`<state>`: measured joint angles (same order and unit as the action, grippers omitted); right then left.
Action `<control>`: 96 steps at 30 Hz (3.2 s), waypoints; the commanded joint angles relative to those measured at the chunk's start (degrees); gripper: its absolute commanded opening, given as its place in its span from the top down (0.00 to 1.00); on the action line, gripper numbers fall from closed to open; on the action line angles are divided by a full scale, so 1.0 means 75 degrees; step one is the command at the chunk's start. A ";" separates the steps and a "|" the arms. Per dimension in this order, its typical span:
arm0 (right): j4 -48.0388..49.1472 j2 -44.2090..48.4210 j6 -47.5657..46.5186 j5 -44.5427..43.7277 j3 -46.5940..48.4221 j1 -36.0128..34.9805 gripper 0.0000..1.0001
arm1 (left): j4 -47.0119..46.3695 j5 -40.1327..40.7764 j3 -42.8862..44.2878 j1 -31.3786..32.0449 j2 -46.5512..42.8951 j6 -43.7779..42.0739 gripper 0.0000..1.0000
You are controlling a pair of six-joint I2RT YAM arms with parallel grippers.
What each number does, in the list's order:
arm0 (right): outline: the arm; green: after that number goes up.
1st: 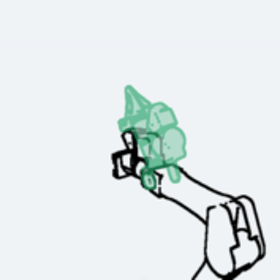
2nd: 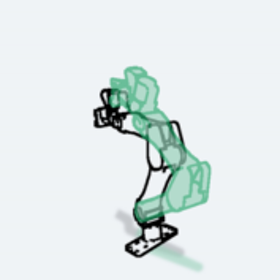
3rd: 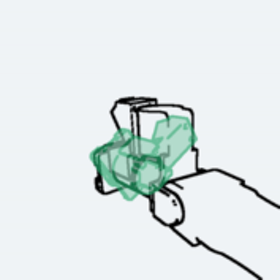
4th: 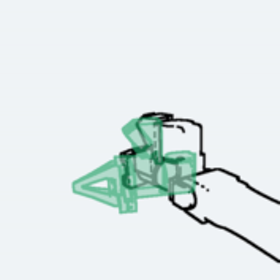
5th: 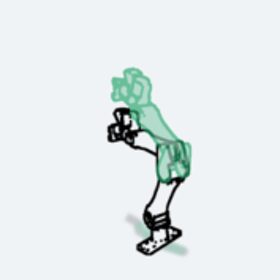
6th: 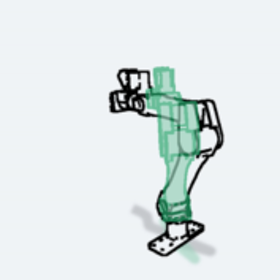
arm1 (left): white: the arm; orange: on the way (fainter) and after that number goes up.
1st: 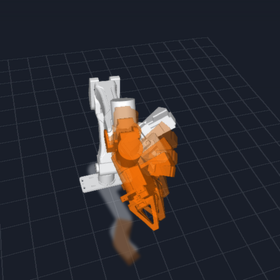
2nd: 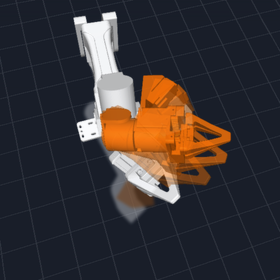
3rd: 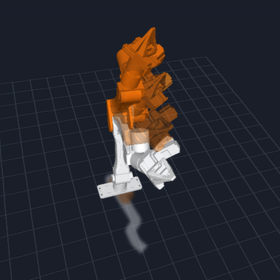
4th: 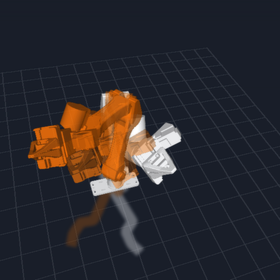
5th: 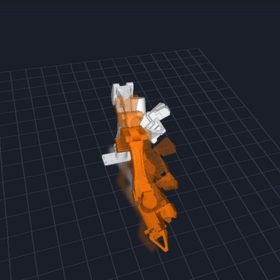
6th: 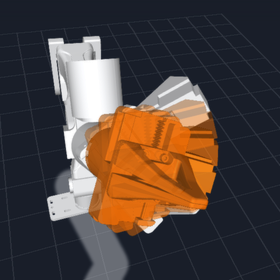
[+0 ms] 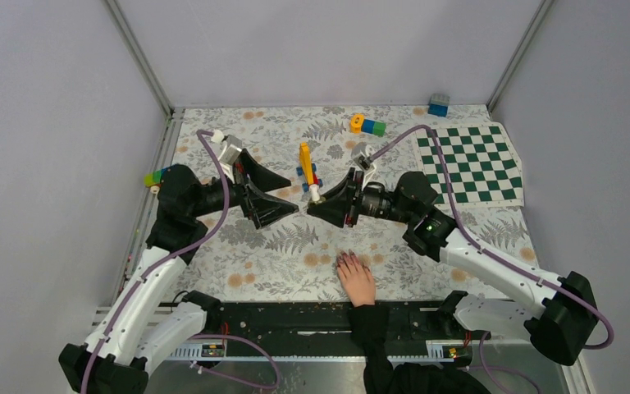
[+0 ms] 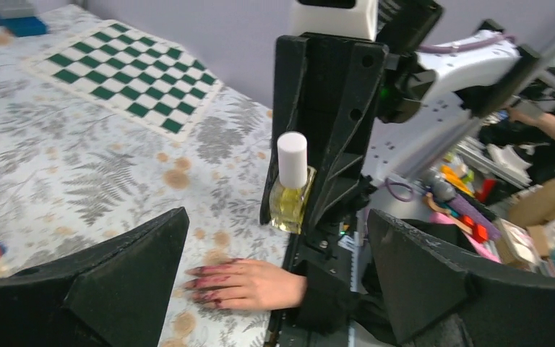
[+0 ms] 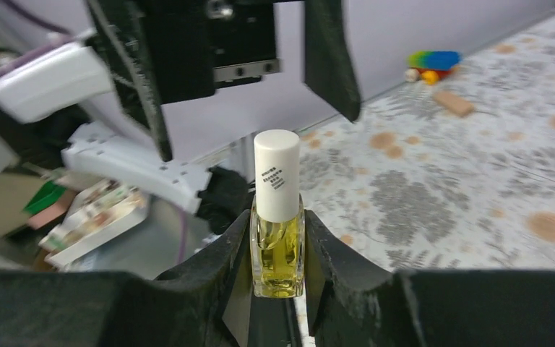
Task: Paint the nails
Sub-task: Unscrew the nail polish bottle.
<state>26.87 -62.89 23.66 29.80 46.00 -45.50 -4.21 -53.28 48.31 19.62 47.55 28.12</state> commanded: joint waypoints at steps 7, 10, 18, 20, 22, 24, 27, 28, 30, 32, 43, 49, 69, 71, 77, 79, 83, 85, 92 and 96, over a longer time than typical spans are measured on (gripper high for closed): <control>0.2055 -0.0800 0.1418 0.2469 0.0501 -0.0009 0.99 | -0.3775 -0.1571 -0.0488 -0.0001 0.0486 0.2568 0.01; 0.2035 -0.0948 0.1403 0.2523 0.0686 -0.0060 0.99 | -0.4487 -0.1756 -0.0602 0.0091 0.0593 0.3055 0.07; 0.0997 -0.1082 0.0613 0.2465 0.1116 -0.0241 1.00 | -0.2198 -0.1455 -0.0210 0.0535 0.0375 0.1371 0.13; 0.0956 -0.1096 0.0560 0.2362 0.1133 -0.0286 1.00 | -0.2034 -0.1459 -0.0140 0.0571 0.0407 0.1259 0.18; 0.0943 -0.1142 0.0546 0.2296 0.1133 -0.0327 1.00 | -0.2111 -0.1472 -0.0138 0.0576 0.0438 0.1339 0.27; 0.0887 -0.1221 0.0564 0.2214 0.1176 -0.0354 1.00 | -0.2127 -0.1503 -0.0126 0.0582 0.0434 0.1400 0.33; 0.0848 -0.1350 0.0589 0.2156 0.1230 -0.0385 1.00 | -0.2283 -0.1504 -0.0159 0.0584 0.0428 0.1518 0.38; 0.0847 -0.1387 0.0595 0.2166 0.1237 -0.0390 1.00 | -0.2332 -0.1508 -0.0169 0.0584 0.0439 0.1543 0.40; 0.0847 -0.1408 0.0585 0.2164 0.1244 -0.0411 1.00 | -0.2345 -0.1505 -0.0172 0.0584 0.0462 0.1559 0.44; 0.0783 -0.1411 0.0501 0.2167 0.1250 -0.0433 1.00 | -0.2345 -0.1506 -0.0172 0.0584 0.0490 0.1562 0.47; 0.0271 -0.1367 0.0136 0.2130 0.1332 -0.0485 1.00 | -0.2661 -0.0930 -0.0357 0.0562 0.0529 0.1818 0.43; 0.0157 -0.1332 0.0098 0.2124 0.1311 -0.0514 1.00 | -0.2849 -0.0998 -0.0378 0.0548 0.0506 0.1941 0.60; 0.0147 -0.1201 -0.0033 0.1473 0.1262 -0.0542 1.00 | -0.1622 -0.0833 -0.0107 0.0641 0.0527 0.1127 0.79; 0.0075 -0.1189 -0.0063 0.1270 0.1261 -0.0543 1.00 | -0.1416 -0.0721 -0.0063 0.0658 0.0506 0.0989 0.92; -0.0586 -0.1133 -0.0913 -0.0352 0.1253 -0.0909 1.00 | -0.0405 -0.0055 0.0167 0.0674 0.0488 0.0413 1.00; -0.0595 -0.1132 -0.1091 -0.1081 0.1185 -0.1019 1.00 | 0.0059 0.0320 0.0238 0.0674 0.0520 0.0228 1.00; -0.0890 -0.1244 -0.1523 -0.2961 0.1259 -0.1371 1.00 | 0.0545 0.1134 0.0328 0.0677 0.0630 0.0137 1.00; -0.0922 -0.1327 -0.1513 -0.3852 0.1296 -0.1460 1.00 | 0.0797 0.1446 0.0321 0.0675 0.0729 0.0169 1.00; -0.0826 -0.1612 -0.1603 -0.5951 0.1400 -0.1741 1.00 | 0.1398 0.2083 0.0397 0.0666 0.1094 0.0250 1.00; -0.0881 -0.1940 -0.1728 -0.6510 0.1693 -0.1937 1.00 | 0.1396 0.1950 0.0419 0.0666 0.1261 0.0293 1.00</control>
<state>17.93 -76.07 13.04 -5.19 53.91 -59.86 3.70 -38.15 49.39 24.32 56.82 29.80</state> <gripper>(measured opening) 0.337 0.183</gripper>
